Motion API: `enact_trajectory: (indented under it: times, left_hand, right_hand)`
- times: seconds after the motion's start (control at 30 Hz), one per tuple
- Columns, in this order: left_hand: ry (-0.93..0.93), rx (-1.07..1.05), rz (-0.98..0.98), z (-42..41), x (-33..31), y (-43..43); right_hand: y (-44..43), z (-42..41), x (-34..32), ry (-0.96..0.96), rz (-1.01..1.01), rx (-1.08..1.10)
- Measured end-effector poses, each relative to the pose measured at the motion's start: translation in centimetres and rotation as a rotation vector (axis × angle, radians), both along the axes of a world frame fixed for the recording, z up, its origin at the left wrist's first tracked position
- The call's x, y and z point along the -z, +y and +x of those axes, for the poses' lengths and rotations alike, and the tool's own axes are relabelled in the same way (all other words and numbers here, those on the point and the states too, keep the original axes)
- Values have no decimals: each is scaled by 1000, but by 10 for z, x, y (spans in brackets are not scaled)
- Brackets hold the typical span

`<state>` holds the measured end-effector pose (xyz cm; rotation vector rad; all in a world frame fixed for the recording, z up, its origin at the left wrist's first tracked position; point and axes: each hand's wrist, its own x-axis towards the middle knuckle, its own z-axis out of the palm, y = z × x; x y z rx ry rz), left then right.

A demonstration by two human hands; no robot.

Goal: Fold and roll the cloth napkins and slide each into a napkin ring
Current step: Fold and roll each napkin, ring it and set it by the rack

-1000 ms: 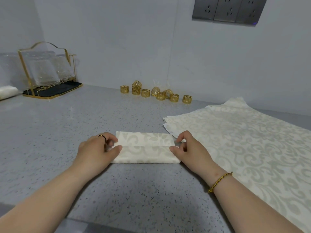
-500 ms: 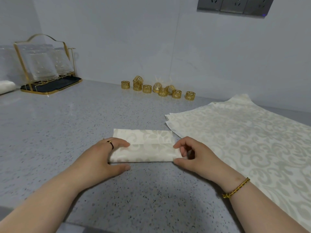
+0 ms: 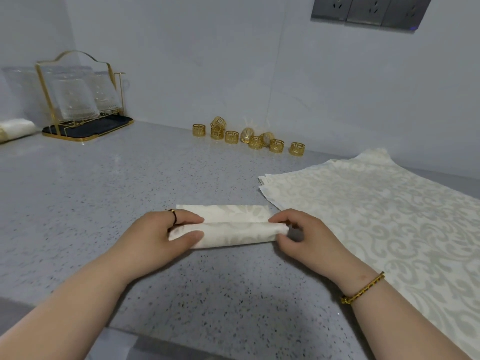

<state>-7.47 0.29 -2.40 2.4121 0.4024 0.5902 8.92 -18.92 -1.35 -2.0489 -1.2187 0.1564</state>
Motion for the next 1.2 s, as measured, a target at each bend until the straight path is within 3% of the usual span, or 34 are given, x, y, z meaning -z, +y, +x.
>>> enact_trajectory:
  times: [0.13, 0.27, 0.37, 0.47, 0.63, 0.77, 0.9, 1.03, 1.2]
  left_hand:
    - [-45, 38, -114, -1, -2, 0]
    - [-8, 27, -75, -2, -2, 2]
    - [27, 20, -6, 1, 1, 2]
    - [31, -10, -73, 3, 4, 3]
    - [42, -33, -125, 4, 4, 2]
    - [17, -100, -107, 6, 1, 1]
    - [-36, -158, 199, 5, 2, 3]
    - [-36, 85, 548, 3, 8, 2]
    - [10, 128, 564, 5, 9, 5]
  right_hand:
    - [-1, -3, -5, 255, 51, -5]
    - [6, -2, 0, 268, 47, 60]
    - [11, -3, 4, 192, 50, 103]
    - [9, -3, 6, 5, 20, 105]
    - [2, -7, 2, -341, -49, -75]
    - [2, -11, -1, -401, -171, -97]
    - [3, -13, -1, -390, -159, -77]
    - [3, -13, -1, -355, -152, -69]
    - [4, -12, 2, -311, -112, -56]
